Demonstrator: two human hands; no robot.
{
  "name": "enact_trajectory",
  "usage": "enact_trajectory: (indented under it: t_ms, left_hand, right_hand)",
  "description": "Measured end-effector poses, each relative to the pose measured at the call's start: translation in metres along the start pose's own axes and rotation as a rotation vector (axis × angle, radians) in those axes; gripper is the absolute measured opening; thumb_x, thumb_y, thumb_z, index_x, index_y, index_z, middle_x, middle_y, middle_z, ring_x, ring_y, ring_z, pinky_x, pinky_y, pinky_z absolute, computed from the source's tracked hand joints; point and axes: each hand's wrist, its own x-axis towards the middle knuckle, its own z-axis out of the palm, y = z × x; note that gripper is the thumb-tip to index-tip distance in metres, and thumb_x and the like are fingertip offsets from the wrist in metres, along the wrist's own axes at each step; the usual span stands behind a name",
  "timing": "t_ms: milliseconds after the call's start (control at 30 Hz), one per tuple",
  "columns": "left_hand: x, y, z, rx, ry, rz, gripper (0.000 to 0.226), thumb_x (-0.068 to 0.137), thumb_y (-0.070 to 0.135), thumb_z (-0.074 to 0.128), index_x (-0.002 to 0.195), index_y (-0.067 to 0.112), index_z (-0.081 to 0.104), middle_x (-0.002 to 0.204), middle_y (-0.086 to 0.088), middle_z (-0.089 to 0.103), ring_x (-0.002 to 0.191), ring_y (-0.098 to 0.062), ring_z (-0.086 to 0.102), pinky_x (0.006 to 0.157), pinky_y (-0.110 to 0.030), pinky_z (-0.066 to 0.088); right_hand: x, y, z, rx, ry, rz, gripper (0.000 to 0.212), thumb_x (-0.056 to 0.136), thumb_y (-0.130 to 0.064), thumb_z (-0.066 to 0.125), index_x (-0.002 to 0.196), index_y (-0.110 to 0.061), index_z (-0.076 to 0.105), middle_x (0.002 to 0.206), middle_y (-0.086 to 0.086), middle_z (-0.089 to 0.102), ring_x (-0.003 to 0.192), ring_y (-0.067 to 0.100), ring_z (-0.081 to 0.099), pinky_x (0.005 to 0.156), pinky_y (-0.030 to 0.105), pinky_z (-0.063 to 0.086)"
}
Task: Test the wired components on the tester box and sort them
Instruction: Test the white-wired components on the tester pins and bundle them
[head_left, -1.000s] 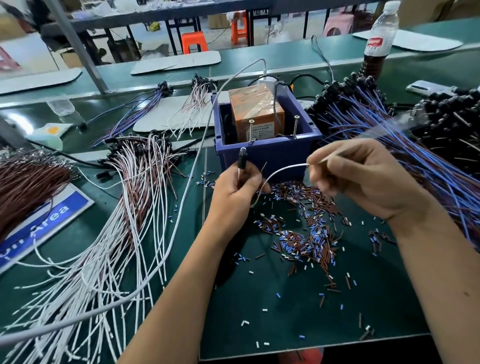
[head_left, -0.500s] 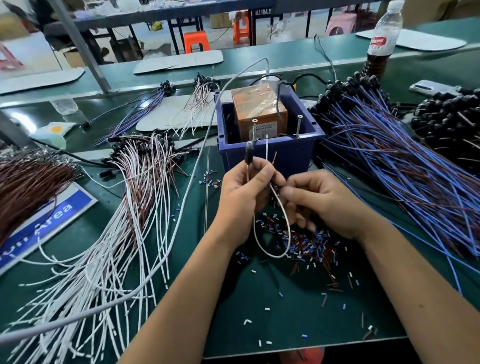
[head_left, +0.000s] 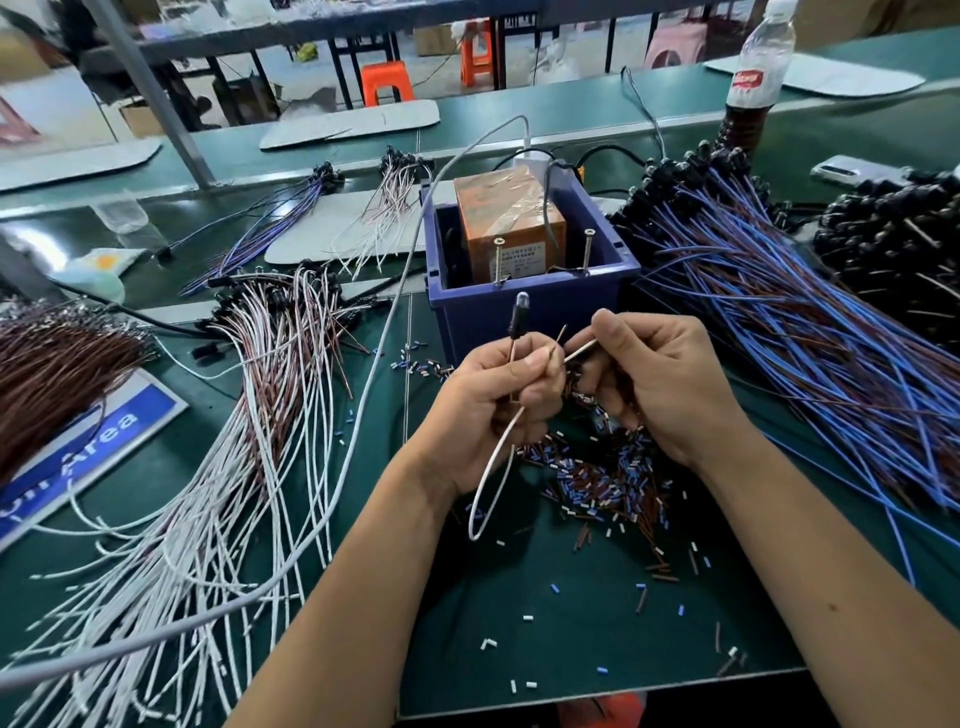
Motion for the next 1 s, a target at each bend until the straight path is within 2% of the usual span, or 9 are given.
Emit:
enact_trajectory:
  t_ms: [200, 300, 400, 567, 633, 700, 767, 833, 1000]
  left_hand:
    - [-0.004, 0.007, -0.006, -0.105, -0.048, 0.056, 0.017, 0.098, 0.015, 0.047, 0.083, 0.015, 0.055, 0.062, 0.009, 0.039, 0.050, 0.000, 0.027, 0.041, -0.014, 0.021]
    - [-0.002, 0.005, -0.005, -0.124, 0.002, 0.106, 0.016, 0.100, 0.014, 0.047, 0.086, 0.014, 0.053, 0.063, 0.009, 0.043, 0.049, 0.001, 0.033, 0.040, -0.014, 0.021]
    - [0.002, 0.000, -0.002, -0.087, 0.041, 0.122, 0.018, 0.102, 0.015, 0.047, 0.087, 0.014, 0.056, 0.064, 0.006, 0.045, 0.048, 0.000, 0.034, 0.041, -0.012, 0.025]
    - [0.001, -0.004, 0.003, 0.073, 0.087, 0.142, 0.017, 0.102, 0.018, 0.051, 0.088, 0.017, 0.060, 0.069, 0.002, 0.051, 0.051, -0.004, 0.025, 0.043, -0.019, 0.015]
    - [0.001, -0.007, 0.006, 0.204, 0.138, 0.193, 0.014, 0.102, 0.017, 0.054, 0.090, 0.018, 0.061, 0.072, 0.000, 0.058, 0.049, -0.004, 0.031, 0.044, -0.016, 0.025]
    - [0.003, -0.009, 0.010, 0.408, 0.233, 0.298, 0.011, 0.100, 0.016, 0.058, 0.091, 0.018, 0.063, 0.080, -0.002, 0.061, 0.060, -0.009, 0.050, 0.056, -0.023, 0.046]
    - [0.007, -0.013, 0.010, 0.744, 0.400, 0.470, 0.009, 0.099, 0.014, 0.062, 0.090, 0.018, 0.064, 0.094, -0.009, 0.062, 0.084, -0.017, 0.058, 0.077, -0.031, 0.050]
    - [0.009, -0.016, 0.009, 0.964, 0.590, 0.637, 0.011, 0.101, 0.012, 0.063, 0.090, 0.013, 0.064, 0.089, -0.007, 0.061, 0.079, -0.018, 0.058, 0.072, -0.029, 0.046]
    - [0.013, -0.011, 0.008, 0.897, 0.965, 0.831, 0.013, 0.102, 0.013, 0.063, 0.090, 0.008, 0.063, 0.068, 0.009, 0.065, 0.061, -0.012, 0.062, 0.062, -0.018, 0.046]
  right_hand:
    - [0.004, -0.003, -0.021, 0.059, 0.179, 0.016, 0.032, 0.097, -0.046, 0.064, 0.091, -0.018, 0.080, 0.061, 0.005, 0.064, 0.036, 0.010, 0.044, 0.033, 0.017, 0.028]
    - [0.002, 0.003, -0.014, 0.010, 0.067, 0.076, 0.035, 0.090, -0.050, 0.069, 0.107, -0.021, 0.079, 0.062, 0.006, 0.064, 0.037, 0.009, 0.045, 0.034, 0.015, 0.027]
    - [0.000, 0.009, 0.001, 0.063, -0.068, 0.091, 0.039, 0.089, -0.054, 0.072, 0.107, -0.021, 0.080, 0.063, 0.004, 0.061, 0.039, 0.010, 0.044, 0.037, 0.016, 0.026]
    - [-0.001, 0.008, 0.008, 0.165, -0.057, 0.064, 0.018, 0.089, -0.031, 0.074, 0.099, -0.018, 0.082, 0.061, 0.003, 0.057, 0.041, 0.009, 0.039, 0.037, 0.020, 0.023]
    - [-0.001, 0.004, 0.008, 0.204, -0.037, 0.055, 0.014, 0.089, -0.026, 0.073, 0.096, -0.015, 0.080, 0.063, 0.005, 0.060, 0.042, 0.009, 0.039, 0.038, 0.018, 0.025]
    - [-0.001, 0.000, 0.007, 0.218, 0.010, 0.026, 0.011, 0.096, -0.022, 0.069, 0.093, -0.013, 0.075, 0.069, 0.003, 0.064, 0.042, 0.008, 0.041, 0.038, 0.019, 0.026]
    - [0.000, -0.003, 0.005, 0.212, 0.082, 0.007, 0.015, 0.105, -0.018, 0.057, 0.092, -0.014, 0.063, 0.080, 0.004, 0.069, 0.042, 0.010, 0.044, 0.037, 0.020, 0.025]
    - [0.001, -0.004, 0.005, 0.126, 0.170, -0.028, 0.017, 0.109, -0.017, 0.052, 0.095, -0.014, 0.060, 0.082, 0.006, 0.072, 0.042, 0.013, 0.045, 0.038, 0.020, 0.027]
    - [0.003, 0.003, 0.010, -0.190, 0.367, -0.183, 0.017, 0.102, -0.019, 0.066, 0.092, -0.009, 0.074, 0.063, 0.002, 0.066, 0.051, 0.009, 0.054, 0.052, 0.020, 0.043]
